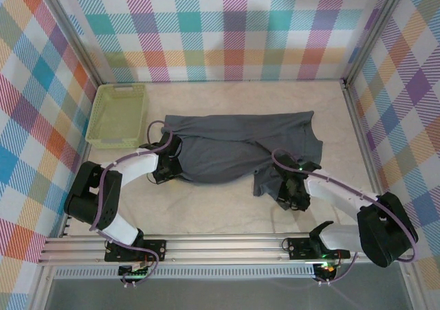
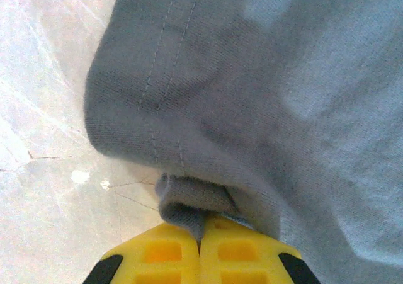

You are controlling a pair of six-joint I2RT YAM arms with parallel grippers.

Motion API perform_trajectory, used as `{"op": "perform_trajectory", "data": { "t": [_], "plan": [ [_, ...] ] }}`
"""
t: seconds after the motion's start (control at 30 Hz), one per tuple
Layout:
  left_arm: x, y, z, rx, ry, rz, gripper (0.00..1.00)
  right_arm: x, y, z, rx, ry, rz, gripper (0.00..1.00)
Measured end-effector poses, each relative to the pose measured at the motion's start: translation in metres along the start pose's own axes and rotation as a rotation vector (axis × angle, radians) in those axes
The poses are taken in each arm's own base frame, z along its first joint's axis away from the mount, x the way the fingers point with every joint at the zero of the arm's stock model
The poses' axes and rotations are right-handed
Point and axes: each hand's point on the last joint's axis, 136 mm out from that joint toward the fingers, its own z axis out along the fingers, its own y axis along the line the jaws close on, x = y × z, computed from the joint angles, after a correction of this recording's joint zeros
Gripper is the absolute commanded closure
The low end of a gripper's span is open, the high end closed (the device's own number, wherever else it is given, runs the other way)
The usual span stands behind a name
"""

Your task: Fold the inside-out t-shirt

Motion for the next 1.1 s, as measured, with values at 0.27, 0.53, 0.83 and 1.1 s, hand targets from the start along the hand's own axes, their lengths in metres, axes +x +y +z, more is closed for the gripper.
{"op": "perform_trajectory", "data": {
  "t": [0.27, 0.53, 0.83, 1.1],
  "plan": [
    [0.000, 0.000, 0.000, 0.000, -0.001, 0.000, 1.00, 0.007, 0.016, 0.011, -0.018, 0.040, -0.011, 0.61],
    [0.000, 0.000, 0.000, 0.001, -0.001, 0.000, 1.00, 0.004, 0.028, 0.008, -0.021, 0.015, -0.014, 1.00],
    [-0.007, -0.001, -0.017, 0.064, -0.080, -0.038, 1.00, -0.018, -0.023, -0.054, 0.011, -0.243, 0.074, 1.00],
    [0.019, 0.008, -0.041, 0.127, -0.131, -0.090, 1.00, -0.024, -0.074, -0.109, -0.067, -0.448, 0.282, 1.00]
  ]
}}
